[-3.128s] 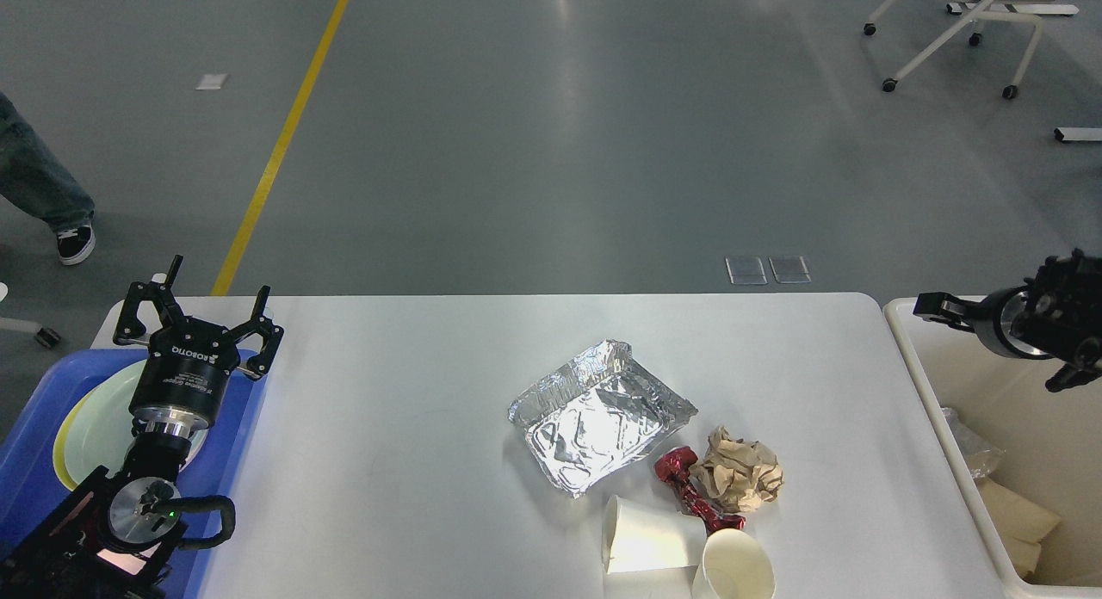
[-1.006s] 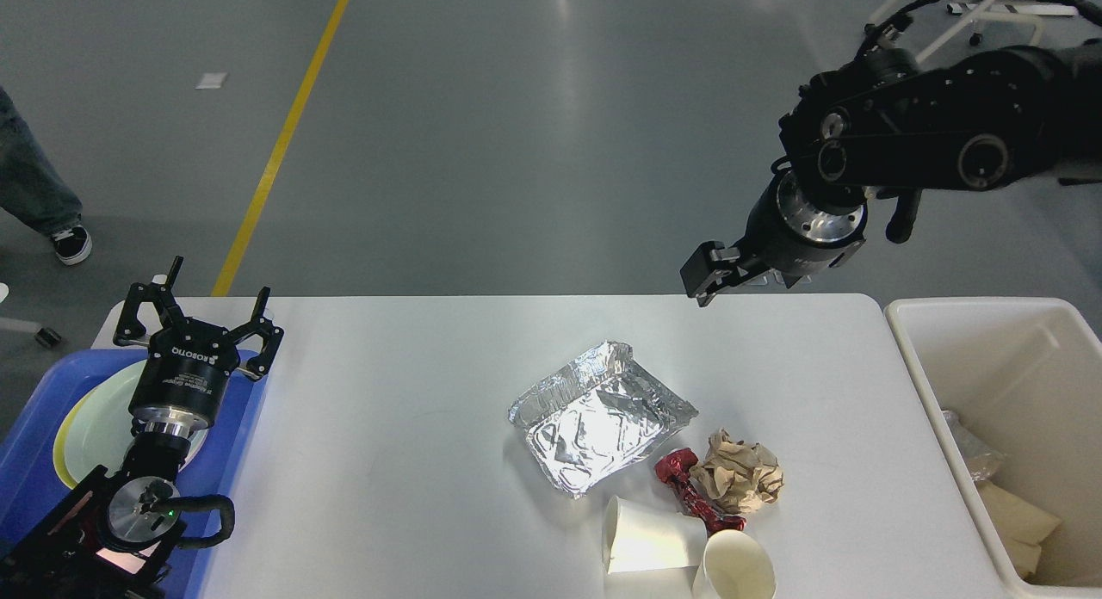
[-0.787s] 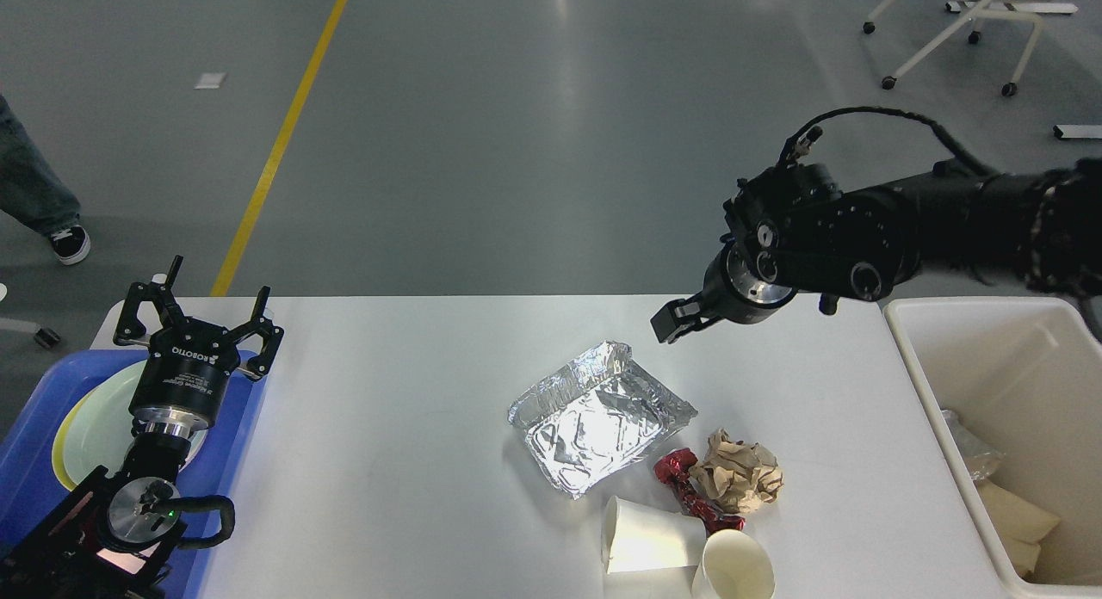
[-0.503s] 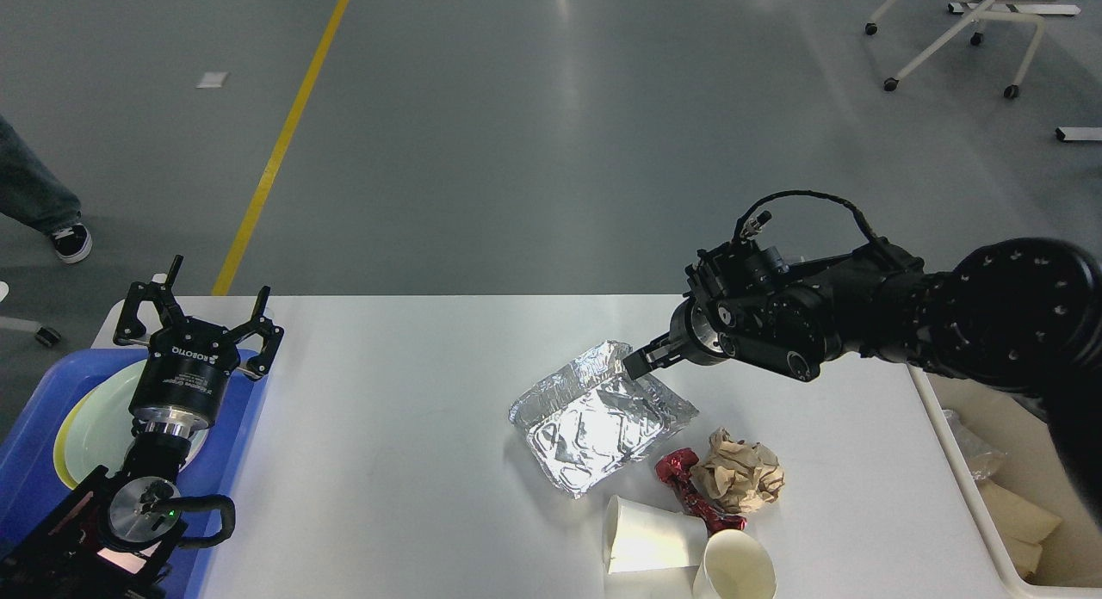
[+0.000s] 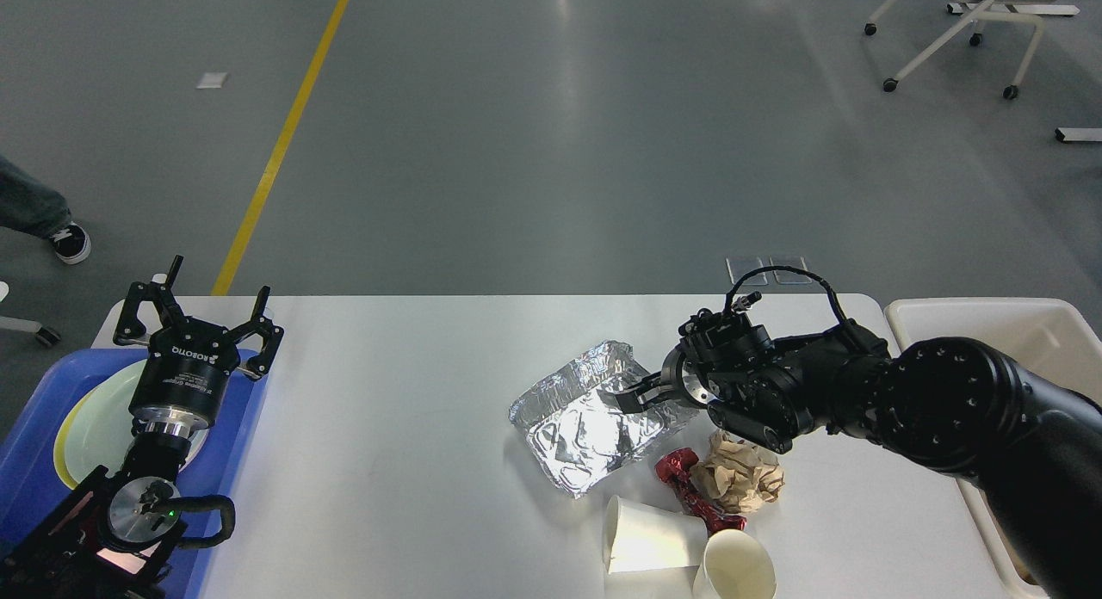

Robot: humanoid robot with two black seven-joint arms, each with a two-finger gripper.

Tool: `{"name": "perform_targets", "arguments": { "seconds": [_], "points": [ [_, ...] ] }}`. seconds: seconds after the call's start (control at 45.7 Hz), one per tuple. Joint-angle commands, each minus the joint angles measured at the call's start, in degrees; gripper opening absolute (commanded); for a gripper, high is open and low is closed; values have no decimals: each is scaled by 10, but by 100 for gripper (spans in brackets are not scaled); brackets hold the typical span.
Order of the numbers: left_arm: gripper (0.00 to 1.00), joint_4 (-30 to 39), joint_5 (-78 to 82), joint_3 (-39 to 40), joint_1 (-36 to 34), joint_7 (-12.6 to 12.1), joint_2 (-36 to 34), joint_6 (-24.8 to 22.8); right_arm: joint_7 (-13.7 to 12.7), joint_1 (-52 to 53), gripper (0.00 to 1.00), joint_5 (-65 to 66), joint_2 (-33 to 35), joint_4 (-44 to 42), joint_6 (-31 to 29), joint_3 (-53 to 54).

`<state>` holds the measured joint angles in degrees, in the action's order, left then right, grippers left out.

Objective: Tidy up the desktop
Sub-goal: 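Lower the right gripper onto the crumpled foil tray and grasp it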

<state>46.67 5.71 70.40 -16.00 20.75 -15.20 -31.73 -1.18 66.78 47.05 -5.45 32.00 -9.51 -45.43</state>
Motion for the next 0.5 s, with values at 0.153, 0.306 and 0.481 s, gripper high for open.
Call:
{"name": "perform_targets", "arguments": {
  "seconds": [0.153,0.306,0.481],
  "points": [
    [96,0,0,0,0,0,0,0,-4,-17,98,0,-6,-4,17,-2],
    [96,0,0,0,0,0,0,0,-4,-24,98,0,-7,-4,31,-7],
    [96,0,0,0,0,0,0,0,-4,-25,90,0,-6,-5,42,-10]
  ]
}}
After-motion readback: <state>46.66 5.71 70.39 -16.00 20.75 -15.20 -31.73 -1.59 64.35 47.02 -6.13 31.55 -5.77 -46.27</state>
